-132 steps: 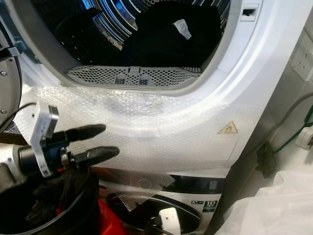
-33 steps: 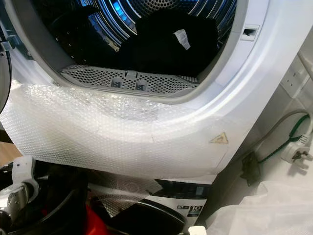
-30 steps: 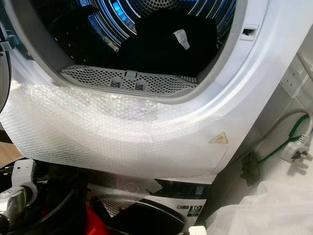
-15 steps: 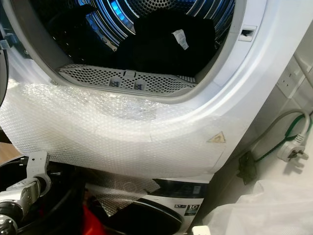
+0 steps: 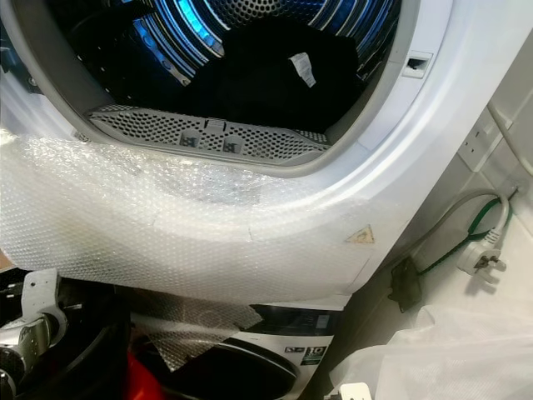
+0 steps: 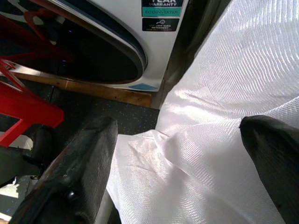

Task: Clothes washing

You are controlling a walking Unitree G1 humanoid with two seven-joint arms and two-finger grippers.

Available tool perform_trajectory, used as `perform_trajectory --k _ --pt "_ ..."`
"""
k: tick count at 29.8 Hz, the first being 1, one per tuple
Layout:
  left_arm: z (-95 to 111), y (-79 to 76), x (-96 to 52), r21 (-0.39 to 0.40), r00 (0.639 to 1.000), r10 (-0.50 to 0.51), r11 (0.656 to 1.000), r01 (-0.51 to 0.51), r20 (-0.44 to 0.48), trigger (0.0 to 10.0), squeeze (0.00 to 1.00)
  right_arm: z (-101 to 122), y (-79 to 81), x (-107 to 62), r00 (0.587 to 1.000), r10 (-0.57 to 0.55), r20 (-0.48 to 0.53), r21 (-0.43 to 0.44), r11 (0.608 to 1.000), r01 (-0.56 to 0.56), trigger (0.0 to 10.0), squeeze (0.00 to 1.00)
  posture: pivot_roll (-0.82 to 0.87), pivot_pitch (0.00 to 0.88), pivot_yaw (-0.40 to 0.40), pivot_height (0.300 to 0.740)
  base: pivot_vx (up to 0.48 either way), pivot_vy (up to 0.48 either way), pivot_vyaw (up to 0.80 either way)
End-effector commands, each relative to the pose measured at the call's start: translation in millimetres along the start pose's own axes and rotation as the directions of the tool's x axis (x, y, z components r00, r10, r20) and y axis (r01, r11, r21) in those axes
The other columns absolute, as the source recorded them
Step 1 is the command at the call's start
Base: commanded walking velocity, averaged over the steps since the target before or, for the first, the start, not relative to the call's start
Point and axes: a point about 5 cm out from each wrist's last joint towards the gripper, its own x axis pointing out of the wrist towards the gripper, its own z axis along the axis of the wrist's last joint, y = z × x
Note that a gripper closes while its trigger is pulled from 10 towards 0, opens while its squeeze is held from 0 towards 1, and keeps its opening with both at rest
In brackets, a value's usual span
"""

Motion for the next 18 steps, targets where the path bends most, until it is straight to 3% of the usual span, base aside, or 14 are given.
perform_trajectory --k 1,10,18 --pt "-5.8 8.3 -0.7 0.001 0.999 0.032 0.999 -0.032 -0.02 10.0 0.0 0.0 -2.7 -0.8 1.0 -0.008 0.008 0.004 1.0 0.008 10.0 0.0 -0.02 0.0 -0.113 0.74 0.0 0.0 0.0" --pt "-13.8 22.1 -2.5 -0.056 0.994 0.1 0.993 -0.103 -0.049 10.0 0.0 -6.0 -10.8 -4.5 1.0 -0.008 0.0 -0.008 1.0 0.008 10.0 0.0 -0.05 0.0 -0.122 0.74 0.0 0.0 0.0" --pt "-11.3 8.2 0.1 -0.141 0.995 0.09 0.986 -0.093 -0.034 10.0 0.0 -8.3 -28.9 -9.9 0.998 -0.067 0.014 0.021 0.998 0.067 10.0 0.0 -0.1 0.0 -0.139 0.74 0.0 0.0 0.0"
